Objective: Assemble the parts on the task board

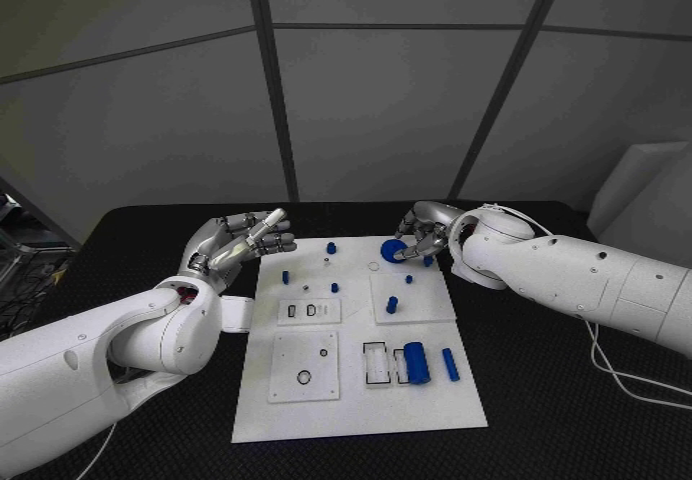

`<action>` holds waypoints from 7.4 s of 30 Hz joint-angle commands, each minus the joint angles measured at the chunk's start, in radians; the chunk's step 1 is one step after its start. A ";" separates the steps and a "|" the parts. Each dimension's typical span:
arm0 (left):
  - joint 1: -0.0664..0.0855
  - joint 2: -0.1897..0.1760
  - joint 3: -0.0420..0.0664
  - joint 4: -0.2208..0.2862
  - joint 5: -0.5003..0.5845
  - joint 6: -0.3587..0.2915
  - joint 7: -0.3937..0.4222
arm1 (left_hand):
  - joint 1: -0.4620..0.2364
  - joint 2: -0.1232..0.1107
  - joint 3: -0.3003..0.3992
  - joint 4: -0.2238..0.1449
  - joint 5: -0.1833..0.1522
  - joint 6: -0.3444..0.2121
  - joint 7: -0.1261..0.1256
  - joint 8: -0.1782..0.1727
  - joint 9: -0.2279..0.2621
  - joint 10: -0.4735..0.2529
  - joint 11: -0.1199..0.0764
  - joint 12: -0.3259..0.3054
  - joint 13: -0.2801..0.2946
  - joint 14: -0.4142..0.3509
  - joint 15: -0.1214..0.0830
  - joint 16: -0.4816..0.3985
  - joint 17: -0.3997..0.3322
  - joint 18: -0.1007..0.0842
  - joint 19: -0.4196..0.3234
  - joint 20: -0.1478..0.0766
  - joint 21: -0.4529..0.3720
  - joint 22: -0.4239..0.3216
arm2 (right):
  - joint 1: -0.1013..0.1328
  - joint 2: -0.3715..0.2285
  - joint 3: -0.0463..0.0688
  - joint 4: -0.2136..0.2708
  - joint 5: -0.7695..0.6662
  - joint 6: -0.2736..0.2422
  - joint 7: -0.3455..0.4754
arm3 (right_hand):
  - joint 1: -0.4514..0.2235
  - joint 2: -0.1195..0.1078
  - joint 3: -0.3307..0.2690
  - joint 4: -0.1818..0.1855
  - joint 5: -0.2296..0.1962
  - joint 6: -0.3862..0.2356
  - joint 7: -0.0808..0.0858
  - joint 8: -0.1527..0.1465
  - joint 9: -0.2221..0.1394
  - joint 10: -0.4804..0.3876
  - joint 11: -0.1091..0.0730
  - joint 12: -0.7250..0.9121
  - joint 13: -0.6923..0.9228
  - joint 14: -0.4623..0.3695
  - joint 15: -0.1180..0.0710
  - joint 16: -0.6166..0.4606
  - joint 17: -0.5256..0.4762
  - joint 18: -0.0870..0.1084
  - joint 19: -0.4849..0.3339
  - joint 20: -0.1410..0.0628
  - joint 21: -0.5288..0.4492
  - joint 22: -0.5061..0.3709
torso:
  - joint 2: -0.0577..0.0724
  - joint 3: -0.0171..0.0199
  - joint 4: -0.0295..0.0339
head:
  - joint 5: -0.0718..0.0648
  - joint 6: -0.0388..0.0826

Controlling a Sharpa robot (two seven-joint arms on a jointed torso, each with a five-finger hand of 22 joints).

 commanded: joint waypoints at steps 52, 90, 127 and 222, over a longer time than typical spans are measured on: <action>0.000 0.007 0.001 -0.002 -0.006 0.026 -0.014 | 0.000 0.013 -0.005 -0.004 -0.006 0.005 0.008 -0.006 0.001 -0.001 -0.004 -0.009 0.001 0.001 0.003 -0.008 0.002 -0.010 0.005 -0.002 -0.001 -0.003 | 0.001 0.030 0.001 0.058 -0.168 -0.132 0.014 | 0.079 0.098 0.104 -0.078 -0.061 0.181 -0.053 0.109 0.039 0.079 -0.045 0.151 0.175 0.080 -0.031 0.034 0.139 -0.027 0.056 -0.033 0.042 0.085 | -0.001 0.0001 -0.0017 | 0.007 0.000; 0.001 0.019 0.001 -0.003 -0.007 0.023 -0.014 | 0.002 0.016 -0.008 -0.008 -0.006 -0.005 0.012 -0.010 0.000 -0.009 -0.001 -0.017 0.000 -0.004 0.005 -0.017 0.002 -0.011 0.001 -0.001 -0.004 -0.005 | -0.001 0.255 -0.009 -0.002 -0.257 -0.083 0.003 | 0.068 0.084 0.138 -0.092 -0.063 0.156 -0.038 0.072 0.033 0.062 -0.033 0.128 0.159 0.080 -0.023 0.035 0.142 -0.029 0.061 -0.029 0.045 0.094 | -0.001 -0.0010 0.0025 | 0.023 -0.005; 0.001 0.019 0.001 -0.005 -0.008 0.021 -0.016 | 0.005 0.017 -0.008 -0.012 -0.006 -0.010 0.014 -0.011 -0.001 -0.011 0.000 -0.019 0.000 -0.007 0.007 -0.022 0.002 -0.012 -0.001 0.000 -0.005 -0.007 | -0.012 0.268 -0.019 -0.052 -0.231 0.028 0.001 | -0.135 0.066 0.117 0.001 -0.019 0.033 0.002 -0.036 0.009 0.028 0.006 0.078 0.120 0.079 0.013 0.033 0.140 -0.025 0.049 0.007 0.037 0.082 | -0.002 -0.0001 0.0024 | 0.026 -0.011; -0.003 0.026 0.001 -0.048 -0.008 0.044 -0.028 | 0.013 0.026 -0.005 -0.023 -0.006 -0.020 0.016 -0.011 -0.001 -0.016 0.003 -0.026 0.001 -0.005 0.008 -0.030 0.004 -0.011 -0.001 0.002 -0.006 -0.009 | -0.051 -0.142 -0.016 -0.005 0.146 -0.020 0.313 | 0.032 0.026 0.116 -0.121 -0.001 0.082 -0.010 -0.086 0.001 0.026 -0.009 0.060 0.119 0.071 -0.002 0.011 0.106 -0.015 0.016 -0.007 0.010 0.040 | -0.014 0.0045 -0.0127 | -0.001 -0.016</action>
